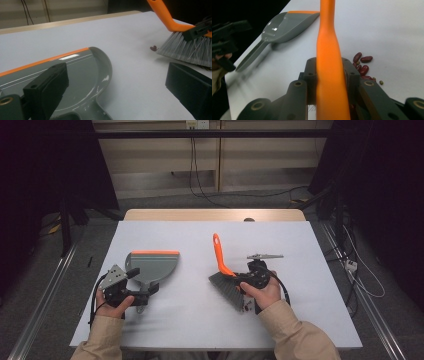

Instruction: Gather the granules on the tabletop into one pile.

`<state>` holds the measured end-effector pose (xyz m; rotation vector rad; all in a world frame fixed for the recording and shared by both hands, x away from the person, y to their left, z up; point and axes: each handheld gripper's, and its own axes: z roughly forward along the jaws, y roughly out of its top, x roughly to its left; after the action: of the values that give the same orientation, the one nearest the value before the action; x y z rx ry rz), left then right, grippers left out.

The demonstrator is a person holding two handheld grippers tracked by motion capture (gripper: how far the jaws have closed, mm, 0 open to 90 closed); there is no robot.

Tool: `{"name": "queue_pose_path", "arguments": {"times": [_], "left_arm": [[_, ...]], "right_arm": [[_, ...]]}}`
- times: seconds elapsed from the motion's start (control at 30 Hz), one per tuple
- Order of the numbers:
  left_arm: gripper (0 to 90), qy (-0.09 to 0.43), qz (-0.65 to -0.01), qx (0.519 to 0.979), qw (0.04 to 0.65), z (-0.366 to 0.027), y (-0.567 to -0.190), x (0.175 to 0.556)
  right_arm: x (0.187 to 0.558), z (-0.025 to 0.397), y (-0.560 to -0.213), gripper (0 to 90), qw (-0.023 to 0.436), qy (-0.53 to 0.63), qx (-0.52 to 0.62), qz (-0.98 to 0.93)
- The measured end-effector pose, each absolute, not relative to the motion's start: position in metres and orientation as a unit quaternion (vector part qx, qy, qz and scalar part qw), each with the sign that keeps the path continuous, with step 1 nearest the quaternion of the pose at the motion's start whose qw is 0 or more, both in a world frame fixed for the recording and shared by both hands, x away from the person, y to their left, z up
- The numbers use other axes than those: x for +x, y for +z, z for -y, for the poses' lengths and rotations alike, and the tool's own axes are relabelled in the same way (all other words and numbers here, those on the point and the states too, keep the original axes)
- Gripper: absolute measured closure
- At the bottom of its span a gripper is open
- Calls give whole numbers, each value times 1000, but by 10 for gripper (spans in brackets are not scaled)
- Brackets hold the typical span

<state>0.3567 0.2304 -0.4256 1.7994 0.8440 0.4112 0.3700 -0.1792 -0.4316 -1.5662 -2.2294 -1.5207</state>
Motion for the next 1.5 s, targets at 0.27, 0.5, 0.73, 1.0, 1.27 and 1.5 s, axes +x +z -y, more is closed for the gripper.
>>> {"name": "queue_pose_path", "arguments": {"times": [0.27, 0.5, 0.73, 1.0, 1.27, 1.5], "left_arm": [[46, 172, -354, 753, 528, -230, -426, 357], [46, 172, -353, 754, 527, -231, -426, 357], [46, 170, -355, 753, 527, -231, -426, 358], [45, 170, -358, 753, 525, -232, -428, 359], [45, 170, -362, 752, 524, -233, -428, 360], [45, 171, -362, 752, 524, -233, -428, 359]], "right_arm": [[367, 176, -418, 712, -13, -495, -443, 748], [375, 178, -403, 712, -69, -493, -368, 785], [408, 187, -403, 712, -152, -467, -268, 829], [436, 176, -422, 712, -198, -436, -153, 864], [446, 159, -434, 712, -206, -402, -40, 891], [433, 164, -434, 712, -180, -399, -10, 899]]}}
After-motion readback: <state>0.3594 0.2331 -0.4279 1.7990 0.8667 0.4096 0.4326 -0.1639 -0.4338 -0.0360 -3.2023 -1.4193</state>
